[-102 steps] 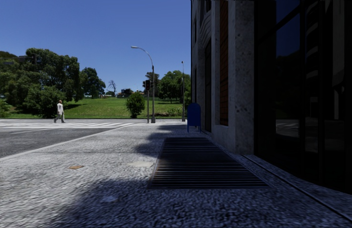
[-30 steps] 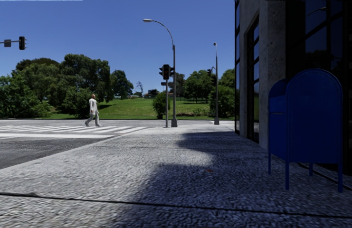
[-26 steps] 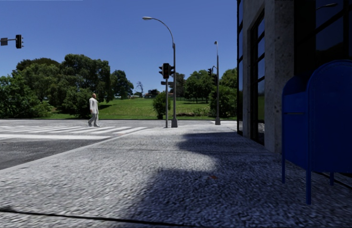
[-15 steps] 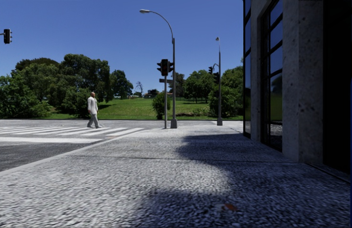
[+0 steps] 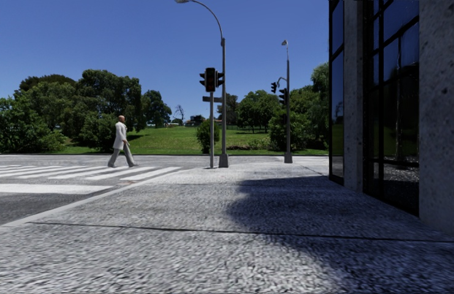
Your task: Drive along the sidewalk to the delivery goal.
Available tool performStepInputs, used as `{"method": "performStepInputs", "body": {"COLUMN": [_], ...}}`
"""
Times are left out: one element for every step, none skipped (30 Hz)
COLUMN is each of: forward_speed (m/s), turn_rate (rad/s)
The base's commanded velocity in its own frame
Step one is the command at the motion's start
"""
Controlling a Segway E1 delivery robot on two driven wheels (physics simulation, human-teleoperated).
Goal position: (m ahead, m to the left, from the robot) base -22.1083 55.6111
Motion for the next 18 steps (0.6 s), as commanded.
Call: {"method": "performStepInputs", "body": {"forward_speed": [2.00, 2.00, 2.00, 2.00, 2.00, 2.00, 2.00, 2.00, 2.00, 2.00, 2.00, 2.00, 2.00, 2.00, 2.00, 2.00, 2.00, 2.00], "turn_rate": [0.00, 0.00, 0.00, 0.00, 0.00, 0.00, 0.00, 0.00, 0.00, 0.00, 0.00, 0.00, 0.00, 0.00, 0.00, 0.00, 0.00, 0.00]}}
